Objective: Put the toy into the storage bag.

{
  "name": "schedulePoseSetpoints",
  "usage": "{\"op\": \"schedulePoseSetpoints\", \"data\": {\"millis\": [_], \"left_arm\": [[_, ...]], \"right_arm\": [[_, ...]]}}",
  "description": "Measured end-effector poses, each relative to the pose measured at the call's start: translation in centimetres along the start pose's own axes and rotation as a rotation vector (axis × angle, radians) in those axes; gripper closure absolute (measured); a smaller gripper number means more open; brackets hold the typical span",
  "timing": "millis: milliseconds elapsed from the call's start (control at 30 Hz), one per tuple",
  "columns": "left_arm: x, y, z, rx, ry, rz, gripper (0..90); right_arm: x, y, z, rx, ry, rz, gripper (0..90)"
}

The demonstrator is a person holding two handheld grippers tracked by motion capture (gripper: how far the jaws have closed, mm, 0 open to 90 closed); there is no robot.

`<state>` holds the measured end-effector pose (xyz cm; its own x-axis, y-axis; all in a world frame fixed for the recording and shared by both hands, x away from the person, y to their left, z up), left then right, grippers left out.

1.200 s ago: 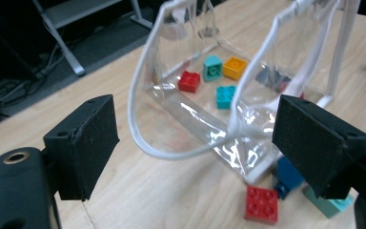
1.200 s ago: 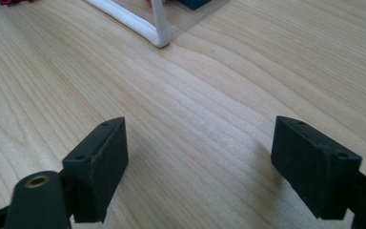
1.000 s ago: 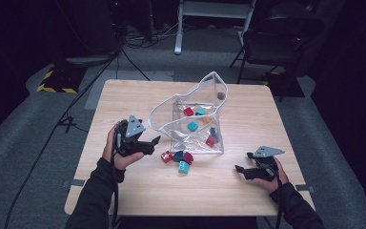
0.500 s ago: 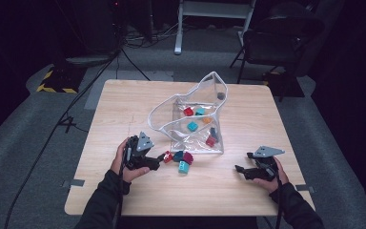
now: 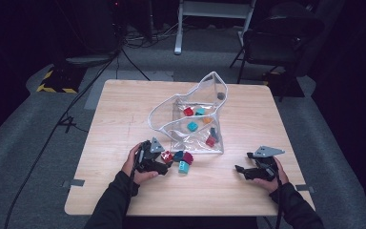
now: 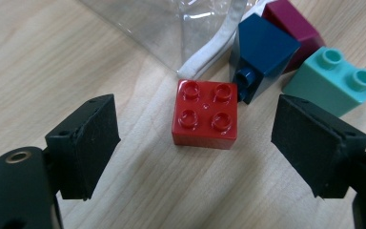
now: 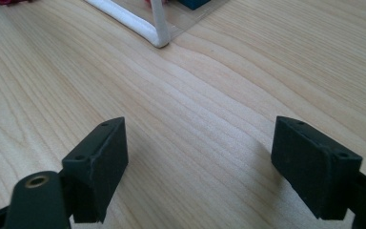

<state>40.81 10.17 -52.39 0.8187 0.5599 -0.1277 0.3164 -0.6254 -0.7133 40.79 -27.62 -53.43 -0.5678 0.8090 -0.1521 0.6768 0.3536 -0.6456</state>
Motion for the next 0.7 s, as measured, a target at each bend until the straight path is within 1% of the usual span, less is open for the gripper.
{"op": "schedulePoseSetpoints", "data": {"millis": [33, 133, 167, 233, 267, 333, 367, 433, 467, 500, 533, 633, 667, 700], "left_arm": [[0.15, 0.44, 0.1, 0.001, -0.009, 0.009, 18.1], [0.2, 0.86, 0.19, 0.011, -0.003, 0.006, 18.7], [0.18, 1.02, 0.18, 0.003, -0.007, 0.02, 19.7], [0.23, 1.0, 0.13, 0.002, 0.001, 0.014, 23.3], [0.22, 1.0, 0.11, -0.002, 0.002, 0.014, 23.3], [0.22, 1.02, 0.05, -0.008, 0.004, 0.017, 28.4], [0.22, 0.98, 0.03, -0.008, 0.011, 0.029, 31.5], [0.09, 0.94, 0.05, -0.019, 0.016, 0.054, 45.1], [0.09, 0.94, 0.05, -0.019, 0.016, 0.054, 51.6], [0.06, 0.84, 0.09, -0.017, 0.024, 0.053, 51.6], [0.05, 0.82, 0.1, -0.019, 0.024, 0.053, 57.9], [0.0, 0.68, 0.21, -0.017, 0.025, 0.063, 58.8], [-0.01, 0.64, 0.26, -0.02, 0.02, 0.061, 58.9], [0.0, 0.56, 0.31, -0.016, 0.023, 0.059, 58.9]], "right_arm": [[-0.01, 0.0, 0.0, 0.0, -0.001, 0.0, 20.3], [0.0, 0.0, 0.0, 0.0, 0.0, 0.0, 20.3], [0.0, 0.0, 0.0, 0.0, 0.0, 0.0, 20.3], [0.0, 0.0, 0.0, 0.0, 0.0, 0.0, 20.3], [0.0, 0.0, 0.0, 0.0, 0.0, 0.0, 20.3], [0.0, 0.0, 0.0, 0.0, 0.0, 0.0, 20.3], [0.0, 0.0, 0.0, 0.0, 0.0, 0.0, 20.3], [0.0, 0.0, 0.0, 0.0, 0.0, 0.0, 20.3], [0.0, 0.0, 0.0, 0.0, 0.0, 0.0, 20.3], [0.0, 0.0, 0.0, 0.0, 0.0, 0.0, 20.3], [0.0, 0.0, 0.0, 0.0, 0.0, 0.0, 20.3], [0.0, 0.0, 0.0, 0.0, 0.0, 0.0, 20.3], [0.0, 0.0, 0.0, 0.0, 0.0, 0.0, 20.3], [0.0, 0.0, 0.0, 0.0, 0.0, 0.0, 20.3]]}}
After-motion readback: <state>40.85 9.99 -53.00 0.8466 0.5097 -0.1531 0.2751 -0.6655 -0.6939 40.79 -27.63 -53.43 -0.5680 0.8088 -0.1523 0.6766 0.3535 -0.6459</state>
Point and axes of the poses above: each handheld gripper's, and its own axes: y roughly forward along the jaws, z roughly out of its underside, x roughly to its left, the point moved 4 cm from there along y, roughly forward along the jaws, and after that the axes turned 12 degrees about z, right-handed, at the moved point
